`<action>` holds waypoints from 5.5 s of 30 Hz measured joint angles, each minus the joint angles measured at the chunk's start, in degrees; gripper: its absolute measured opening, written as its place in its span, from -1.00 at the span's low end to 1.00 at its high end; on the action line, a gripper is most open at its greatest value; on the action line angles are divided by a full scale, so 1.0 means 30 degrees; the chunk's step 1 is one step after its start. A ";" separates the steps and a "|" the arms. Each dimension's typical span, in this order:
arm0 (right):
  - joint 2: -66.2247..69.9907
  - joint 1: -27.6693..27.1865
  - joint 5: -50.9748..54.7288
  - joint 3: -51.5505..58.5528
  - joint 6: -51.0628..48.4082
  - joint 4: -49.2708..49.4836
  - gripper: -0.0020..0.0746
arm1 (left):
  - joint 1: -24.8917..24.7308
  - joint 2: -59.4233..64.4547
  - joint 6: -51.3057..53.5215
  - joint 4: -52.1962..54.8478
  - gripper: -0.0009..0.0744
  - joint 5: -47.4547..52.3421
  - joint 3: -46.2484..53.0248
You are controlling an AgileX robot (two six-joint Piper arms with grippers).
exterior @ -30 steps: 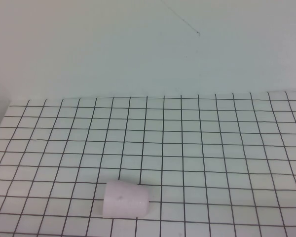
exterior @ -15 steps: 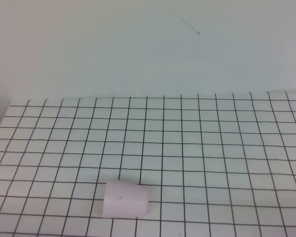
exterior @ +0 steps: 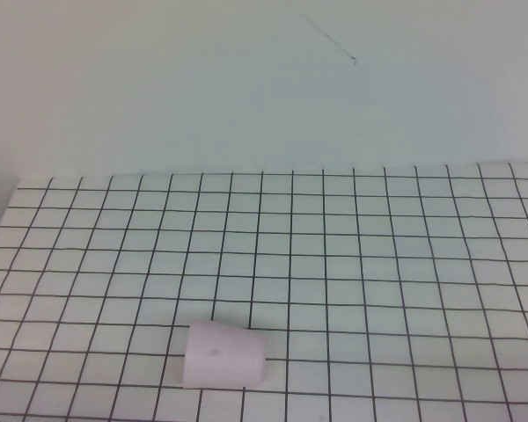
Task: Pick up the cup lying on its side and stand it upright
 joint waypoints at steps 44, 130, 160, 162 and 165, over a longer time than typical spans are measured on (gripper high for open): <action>0.0000 0.0000 -1.5978 -0.1573 0.0000 0.1051 -0.95 | 0.0000 0.0000 0.0042 0.0654 -0.97 -0.9446 -0.3778; 0.5852 0.0000 0.4346 -0.6685 -0.4527 0.6405 -0.95 | 0.0000 3.2154 1.6913 -2.5371 -0.09 0.8426 -1.4353; 0.5852 0.0000 0.5565 -0.6831 -0.4028 0.9166 -0.95 | -0.5877 2.8643 2.0510 -1.7969 -0.97 1.6075 -1.9862; 0.5852 0.0000 0.6514 -0.7379 -0.5071 1.1299 -0.95 | -0.7354 2.7460 2.1469 -1.5827 -0.97 1.3872 -2.0018; 0.5852 0.0000 0.8215 -0.8802 -0.6258 1.3220 -0.95 | -0.9838 2.5983 2.2983 -1.2306 -0.97 1.0610 -2.0018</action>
